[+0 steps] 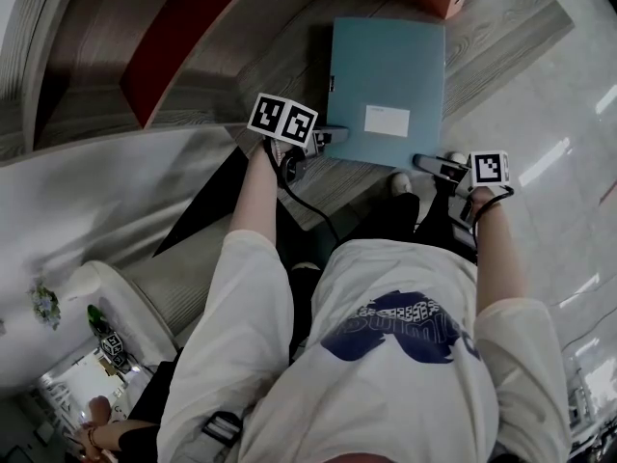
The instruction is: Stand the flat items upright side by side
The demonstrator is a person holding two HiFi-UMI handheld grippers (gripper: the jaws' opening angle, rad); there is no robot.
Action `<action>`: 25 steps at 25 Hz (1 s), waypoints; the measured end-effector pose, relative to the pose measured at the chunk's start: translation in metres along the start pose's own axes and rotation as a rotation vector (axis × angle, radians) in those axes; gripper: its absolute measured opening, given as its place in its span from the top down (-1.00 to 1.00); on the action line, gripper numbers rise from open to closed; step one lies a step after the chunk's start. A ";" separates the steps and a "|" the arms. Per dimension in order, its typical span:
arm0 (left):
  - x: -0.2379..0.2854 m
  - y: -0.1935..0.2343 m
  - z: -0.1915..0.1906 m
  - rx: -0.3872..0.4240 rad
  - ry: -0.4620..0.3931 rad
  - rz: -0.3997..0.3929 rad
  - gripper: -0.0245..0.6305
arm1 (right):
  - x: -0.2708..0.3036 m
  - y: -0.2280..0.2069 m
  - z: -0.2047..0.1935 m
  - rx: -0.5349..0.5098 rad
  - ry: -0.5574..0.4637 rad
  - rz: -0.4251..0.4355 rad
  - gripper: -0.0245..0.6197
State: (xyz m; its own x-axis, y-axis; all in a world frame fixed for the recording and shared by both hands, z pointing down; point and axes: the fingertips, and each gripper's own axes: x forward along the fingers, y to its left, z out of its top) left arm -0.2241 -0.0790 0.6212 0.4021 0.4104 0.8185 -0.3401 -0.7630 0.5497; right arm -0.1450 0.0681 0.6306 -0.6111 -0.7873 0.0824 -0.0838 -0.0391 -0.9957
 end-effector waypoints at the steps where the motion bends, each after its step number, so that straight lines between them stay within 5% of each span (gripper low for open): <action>1: -0.001 0.001 0.000 -0.004 0.004 0.003 0.13 | 0.001 0.001 0.000 0.003 0.000 0.006 0.00; 13: -0.002 -0.001 0.000 0.039 0.022 0.041 0.24 | 0.002 0.011 -0.004 -0.021 0.028 0.001 0.00; 20: -0.008 -0.009 0.006 0.066 -0.042 0.046 0.24 | -0.014 0.000 -0.003 -0.149 0.060 -0.183 0.00; 25: -0.012 -0.012 0.010 0.073 -0.099 0.042 0.24 | -0.015 0.012 0.003 -0.280 0.059 -0.223 0.00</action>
State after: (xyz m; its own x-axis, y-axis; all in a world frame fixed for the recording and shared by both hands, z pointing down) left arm -0.2165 -0.0796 0.6030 0.4721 0.3290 0.8178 -0.2967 -0.8143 0.4989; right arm -0.1343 0.0779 0.6176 -0.5970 -0.7413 0.3067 -0.4277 -0.0293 -0.9034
